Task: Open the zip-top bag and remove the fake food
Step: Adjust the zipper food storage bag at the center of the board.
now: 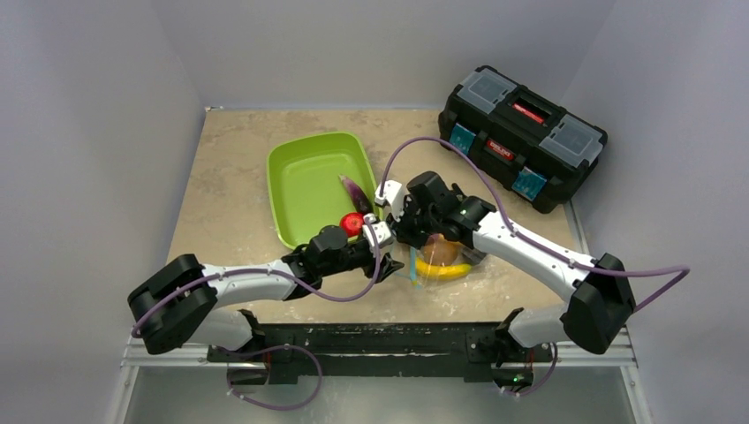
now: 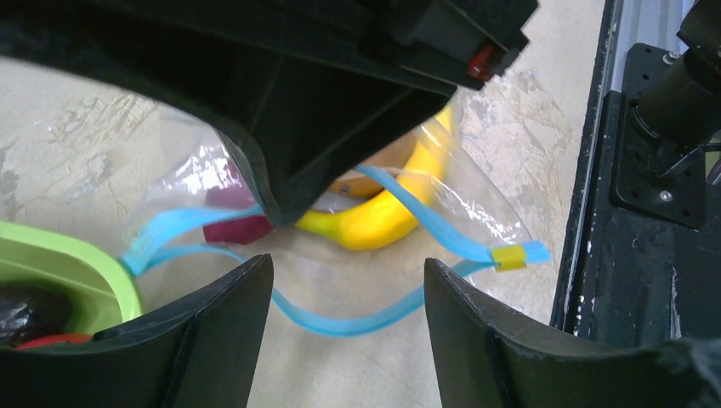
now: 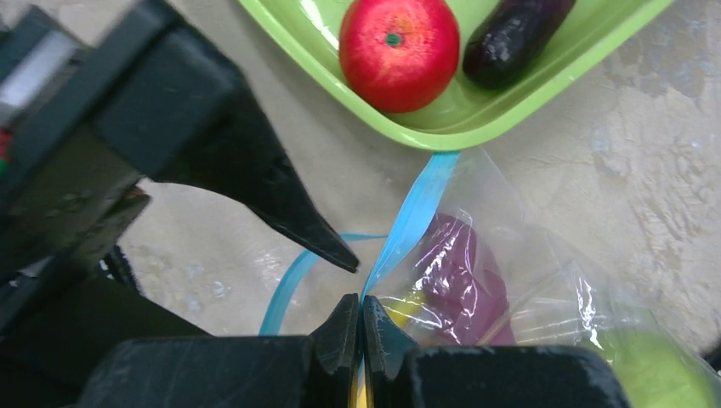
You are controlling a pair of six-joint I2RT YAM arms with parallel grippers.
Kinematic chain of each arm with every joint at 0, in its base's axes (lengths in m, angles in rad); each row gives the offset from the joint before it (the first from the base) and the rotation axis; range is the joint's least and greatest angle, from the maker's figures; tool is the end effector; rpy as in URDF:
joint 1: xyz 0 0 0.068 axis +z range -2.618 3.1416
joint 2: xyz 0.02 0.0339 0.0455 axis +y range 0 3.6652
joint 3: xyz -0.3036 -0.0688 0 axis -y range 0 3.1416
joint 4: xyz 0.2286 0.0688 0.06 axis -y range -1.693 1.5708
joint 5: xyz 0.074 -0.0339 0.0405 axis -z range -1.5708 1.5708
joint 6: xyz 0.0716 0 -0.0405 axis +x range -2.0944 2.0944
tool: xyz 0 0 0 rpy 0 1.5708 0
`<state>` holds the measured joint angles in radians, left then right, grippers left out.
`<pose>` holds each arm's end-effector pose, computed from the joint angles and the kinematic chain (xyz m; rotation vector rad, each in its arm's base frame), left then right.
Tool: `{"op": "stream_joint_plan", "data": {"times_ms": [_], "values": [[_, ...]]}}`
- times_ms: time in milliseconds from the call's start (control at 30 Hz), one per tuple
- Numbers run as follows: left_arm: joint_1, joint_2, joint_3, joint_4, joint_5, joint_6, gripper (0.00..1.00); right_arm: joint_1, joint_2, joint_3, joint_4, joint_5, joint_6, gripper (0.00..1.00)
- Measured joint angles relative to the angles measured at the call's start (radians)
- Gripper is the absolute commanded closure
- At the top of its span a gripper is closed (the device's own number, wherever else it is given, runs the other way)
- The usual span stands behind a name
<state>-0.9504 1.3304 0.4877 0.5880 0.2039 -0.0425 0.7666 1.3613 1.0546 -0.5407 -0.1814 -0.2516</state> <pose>0.1534 -0.2396 0.2413 0.9714 1.6471 -0.8733 0.1988 0.2094 0.2904 -1.2673 2.0975 0.4514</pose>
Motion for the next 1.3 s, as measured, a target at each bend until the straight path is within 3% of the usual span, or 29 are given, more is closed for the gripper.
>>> {"op": "stream_joint_plan", "data": {"times_ms": [700, 1300], "values": [[-0.002, 0.138, 0.082, 0.042, 0.032, 0.013, 0.23, -0.140, -0.125, -0.002, -0.106, -0.290, -0.059, 1.00], [-0.109, 0.146, 0.084, 0.024, -0.091, 0.213, 0.17, -0.214, -0.190, -0.072, -0.260, -0.495, -0.222, 1.00]]}}
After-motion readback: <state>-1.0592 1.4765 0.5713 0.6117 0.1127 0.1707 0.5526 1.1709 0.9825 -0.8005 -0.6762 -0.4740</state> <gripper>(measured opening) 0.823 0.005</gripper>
